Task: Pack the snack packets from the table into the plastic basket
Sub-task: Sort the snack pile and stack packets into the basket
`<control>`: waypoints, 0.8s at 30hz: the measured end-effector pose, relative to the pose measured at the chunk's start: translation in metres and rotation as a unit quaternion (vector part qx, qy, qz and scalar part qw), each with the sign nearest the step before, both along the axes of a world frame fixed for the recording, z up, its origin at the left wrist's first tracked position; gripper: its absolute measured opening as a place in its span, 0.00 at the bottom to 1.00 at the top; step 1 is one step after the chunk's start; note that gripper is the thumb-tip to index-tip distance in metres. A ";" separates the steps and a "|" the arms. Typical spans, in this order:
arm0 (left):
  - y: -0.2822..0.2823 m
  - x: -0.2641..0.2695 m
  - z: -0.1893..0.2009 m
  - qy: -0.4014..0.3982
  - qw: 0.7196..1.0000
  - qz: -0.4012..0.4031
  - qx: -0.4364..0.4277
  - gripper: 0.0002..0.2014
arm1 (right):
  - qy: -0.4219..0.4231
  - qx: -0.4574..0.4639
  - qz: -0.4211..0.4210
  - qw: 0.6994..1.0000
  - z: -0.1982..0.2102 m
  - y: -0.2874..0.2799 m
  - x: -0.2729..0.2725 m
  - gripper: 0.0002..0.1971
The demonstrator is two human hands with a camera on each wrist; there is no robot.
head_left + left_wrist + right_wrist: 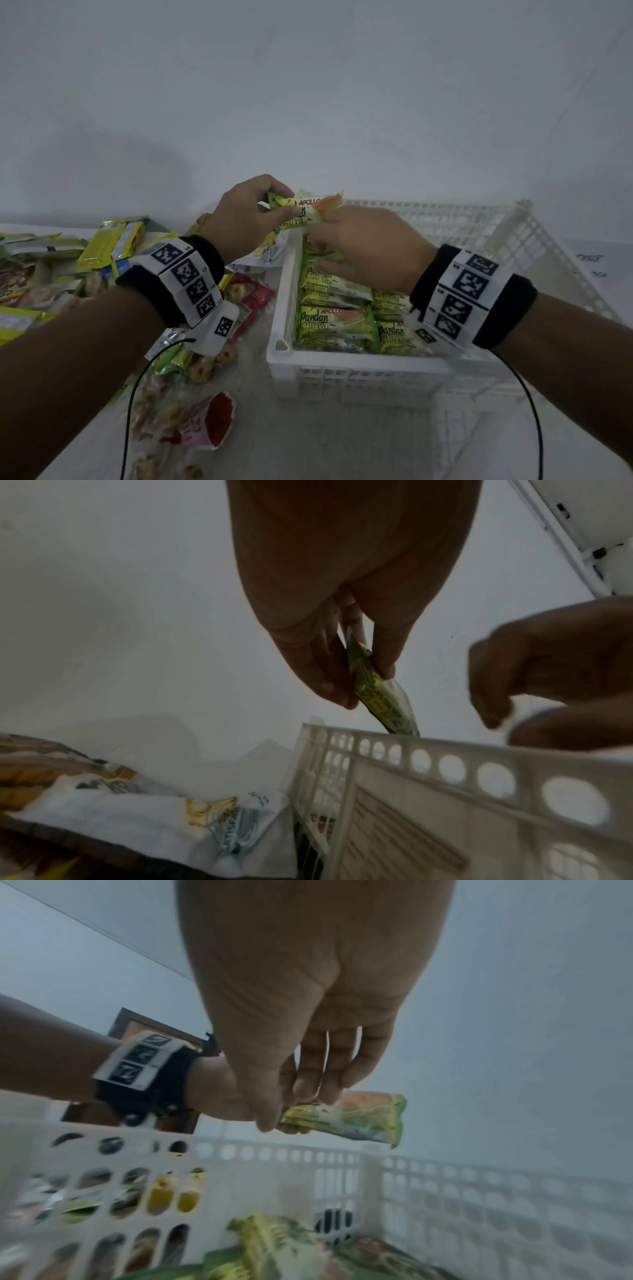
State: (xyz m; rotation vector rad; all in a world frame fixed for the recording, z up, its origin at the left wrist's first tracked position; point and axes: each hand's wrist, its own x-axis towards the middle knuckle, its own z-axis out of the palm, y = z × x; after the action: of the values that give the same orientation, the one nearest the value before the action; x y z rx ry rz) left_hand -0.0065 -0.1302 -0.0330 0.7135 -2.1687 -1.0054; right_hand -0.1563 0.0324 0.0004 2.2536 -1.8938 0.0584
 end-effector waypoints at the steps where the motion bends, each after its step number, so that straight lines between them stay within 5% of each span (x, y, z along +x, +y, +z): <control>1: 0.003 -0.002 0.001 0.000 1.000 -0.005 -0.002 0.11 | -0.012 -0.034 -0.014 0.999 0.002 -0.001 -0.005 0.12; 6: 0.022 -0.012 0.008 0.002 0.998 -0.063 0.026 0.13 | -0.042 -0.087 -0.054 0.994 0.000 -0.001 -0.023 0.27; 12: 0.039 -0.015 0.012 0.024 0.992 -0.104 0.071 0.19 | -0.044 -0.056 -0.073 0.995 0.000 0.005 -0.036 0.25; 18: 0.037 0.001 -0.008 -0.107 0.993 -0.046 0.019 0.45 | -0.140 0.063 -0.137 0.978 -0.002 0.021 -0.059 0.30; 24: 0.054 -0.003 -0.025 -0.145 0.985 -0.071 0.060 0.41 | -0.152 0.175 -0.143 0.962 -0.006 0.037 -0.079 0.24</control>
State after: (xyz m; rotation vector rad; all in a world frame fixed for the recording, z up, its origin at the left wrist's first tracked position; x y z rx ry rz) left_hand -0.0091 -0.0766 -0.0585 0.8120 -2.4547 -1.1748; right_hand -0.2356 0.0698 -0.0056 2.2529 -2.5560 0.0302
